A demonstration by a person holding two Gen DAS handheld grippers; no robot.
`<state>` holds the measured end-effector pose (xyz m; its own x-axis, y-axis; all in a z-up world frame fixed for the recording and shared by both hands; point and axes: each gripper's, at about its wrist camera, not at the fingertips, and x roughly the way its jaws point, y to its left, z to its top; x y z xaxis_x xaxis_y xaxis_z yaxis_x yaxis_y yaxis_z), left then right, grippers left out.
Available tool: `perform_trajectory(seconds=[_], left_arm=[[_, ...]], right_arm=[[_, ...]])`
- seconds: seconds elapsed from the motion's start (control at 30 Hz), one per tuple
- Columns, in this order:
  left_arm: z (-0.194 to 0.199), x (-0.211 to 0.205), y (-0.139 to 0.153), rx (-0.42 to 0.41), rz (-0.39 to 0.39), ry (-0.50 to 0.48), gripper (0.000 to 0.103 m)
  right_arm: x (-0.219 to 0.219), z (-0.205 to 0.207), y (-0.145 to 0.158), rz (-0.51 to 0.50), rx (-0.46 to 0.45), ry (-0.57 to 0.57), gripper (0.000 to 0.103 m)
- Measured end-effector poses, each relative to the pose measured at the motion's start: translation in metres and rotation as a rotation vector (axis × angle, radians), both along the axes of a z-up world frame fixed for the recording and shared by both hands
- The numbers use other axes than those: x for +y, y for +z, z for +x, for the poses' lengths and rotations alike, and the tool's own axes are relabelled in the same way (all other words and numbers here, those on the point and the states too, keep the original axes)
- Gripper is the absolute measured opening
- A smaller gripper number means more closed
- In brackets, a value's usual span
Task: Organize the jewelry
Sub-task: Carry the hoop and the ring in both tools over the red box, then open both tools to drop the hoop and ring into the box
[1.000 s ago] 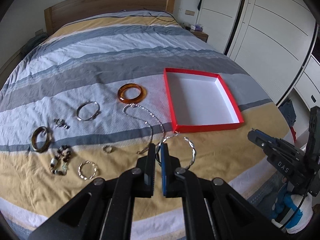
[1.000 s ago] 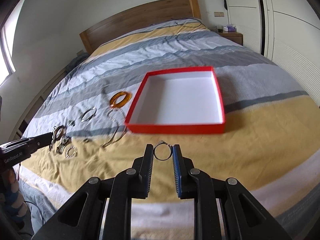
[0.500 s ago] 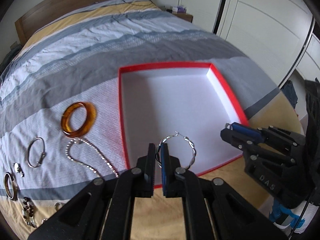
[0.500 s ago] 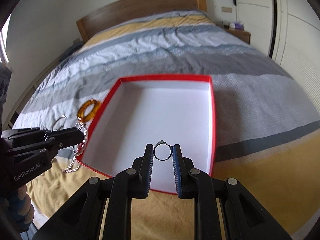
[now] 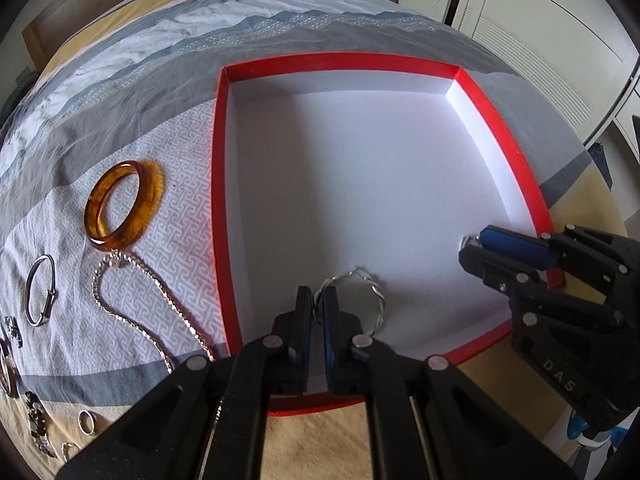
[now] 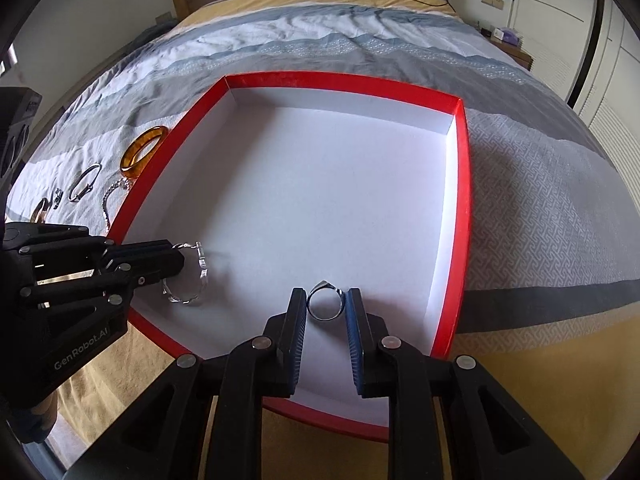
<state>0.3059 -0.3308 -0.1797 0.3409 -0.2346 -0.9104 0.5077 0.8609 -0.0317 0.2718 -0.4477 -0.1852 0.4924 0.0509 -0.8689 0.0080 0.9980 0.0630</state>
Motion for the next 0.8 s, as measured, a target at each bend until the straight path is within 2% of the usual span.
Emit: perform_trajectory(seconds=[0.17,0.37,0.63,0.73,0.8], left_arm=[[0.003,0.004,0.002,0.015,-0.022,0.006,0.006],[-0.003,0.017,0.021,0.008,-0.049,0.025,0.007],[-0.048,0.049,0.105,-0.145,-0.110,0.032,0.007],[-0.071,0.073,0.139,-0.222,-0.101,0.041,0.007],[-0.080,0.089,0.158,-0.237,-0.084,0.050,0.007]], right_arm=[[0.003,-0.004,0.004,-0.017,0.003,0.013,0.037],[0.001,-0.021,0.030,-0.027,-0.035,-0.015,0.039],[0.005,-0.072,0.089,-0.036,-0.119,-0.063,0.041],[0.014,-0.096,0.115,-0.030,-0.161,-0.071,0.042],[0.023,-0.112,0.130,-0.021,-0.190,-0.072,0.044]])
